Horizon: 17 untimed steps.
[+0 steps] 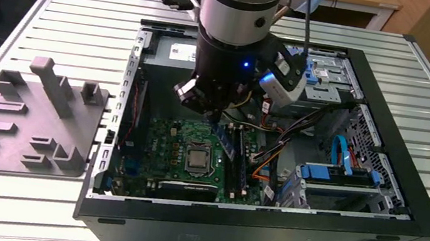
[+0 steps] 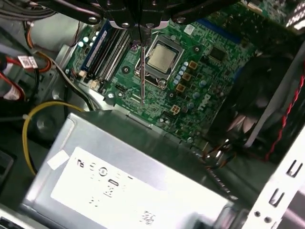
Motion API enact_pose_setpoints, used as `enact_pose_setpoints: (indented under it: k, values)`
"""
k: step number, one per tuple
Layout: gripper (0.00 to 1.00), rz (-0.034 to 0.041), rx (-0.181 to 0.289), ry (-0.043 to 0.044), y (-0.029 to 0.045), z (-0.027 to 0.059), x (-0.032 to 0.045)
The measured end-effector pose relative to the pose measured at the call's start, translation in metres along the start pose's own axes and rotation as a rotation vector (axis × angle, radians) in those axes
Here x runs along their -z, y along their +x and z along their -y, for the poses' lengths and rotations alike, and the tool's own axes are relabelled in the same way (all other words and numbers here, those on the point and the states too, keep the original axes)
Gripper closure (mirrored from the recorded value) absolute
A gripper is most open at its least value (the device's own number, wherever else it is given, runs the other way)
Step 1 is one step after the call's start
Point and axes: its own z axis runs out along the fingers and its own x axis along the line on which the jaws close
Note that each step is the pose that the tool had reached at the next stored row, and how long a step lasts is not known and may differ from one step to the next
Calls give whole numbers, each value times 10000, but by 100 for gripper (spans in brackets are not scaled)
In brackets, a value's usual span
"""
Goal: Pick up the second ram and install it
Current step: 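Insert the second ram into the second slot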
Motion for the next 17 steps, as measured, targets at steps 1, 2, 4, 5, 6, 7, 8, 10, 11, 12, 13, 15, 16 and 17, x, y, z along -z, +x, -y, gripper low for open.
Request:
enact_pose_setpoints:
  k: [1, 2, 4, 5, 6, 7, 8, 10, 11, 12, 13, 15, 16, 17]
  values:
    - [89, 7, -178, 4, 0, 0, -1]
    - [89, 16, -360, 8, 0, 0, -2]
    - [89, 32, -729, 16, 0, 0, -4]
    - [89, 41, -909, 19, 0, 0, -5]
    - [89, 49, -1087, 23, 0, 0, -6]
    - [89, 57, -1269, 27, 0, 0, -7]
    - [89, 65, -1447, 31, 0, 0, -8]
    - [89, 82, -1812, 38, 0, 0, -10]
    - [89, 90, -2009, 42, 0, 0, -11]
    - [89, 99, -2188, 46, 0, 1, -12]
    - [89, 107, -2361, 49, 0, 1, -13]
    - [89, 123, -2726, 57, 0, 1, -15]
    - [89, 131, -2901, 61, 0, 1, -16]
    - [89, 139, -3085, 64, 0, 1, -17]
